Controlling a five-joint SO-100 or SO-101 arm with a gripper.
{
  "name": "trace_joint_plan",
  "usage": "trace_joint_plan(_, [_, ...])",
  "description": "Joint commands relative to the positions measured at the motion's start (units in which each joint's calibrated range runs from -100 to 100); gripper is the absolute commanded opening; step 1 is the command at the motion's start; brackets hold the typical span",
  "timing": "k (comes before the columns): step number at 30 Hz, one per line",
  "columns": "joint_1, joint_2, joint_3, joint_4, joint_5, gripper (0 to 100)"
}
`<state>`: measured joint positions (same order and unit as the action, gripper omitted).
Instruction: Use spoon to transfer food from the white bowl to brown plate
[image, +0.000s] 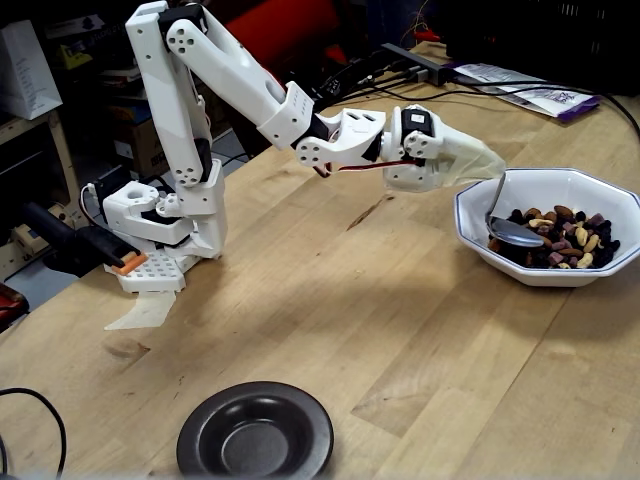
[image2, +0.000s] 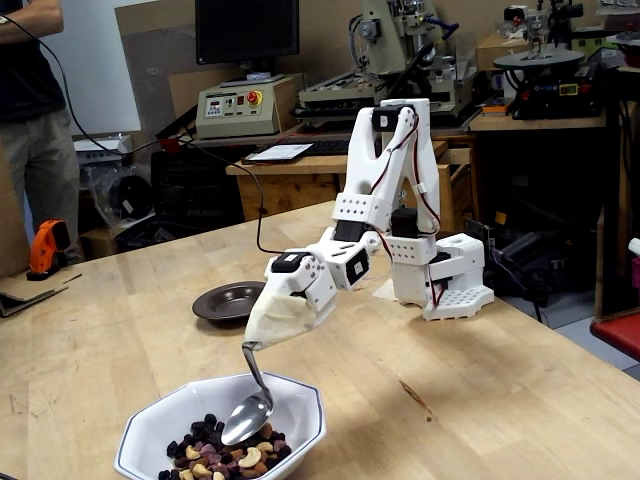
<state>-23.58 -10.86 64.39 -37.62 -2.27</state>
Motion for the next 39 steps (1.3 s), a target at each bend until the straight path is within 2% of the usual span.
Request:
trace_joint_plan(1, [-0.13, 1.75, -3.77, -0.33, -0.1, 4])
trace_joint_plan(15, [0.02, 6.03, -12.98, 0.3, -0.1, 4])
trace_joint_plan(29, [0.1, 6.11, -13.42, 0.38, -0.15, 4])
trace_joint_plan(36, [0.1, 6.03, -12.8, -0.17, 0.68, 4])
trace_joint_plan(39, [0.1, 6.03, -12.71, -0.25, 2.98, 4])
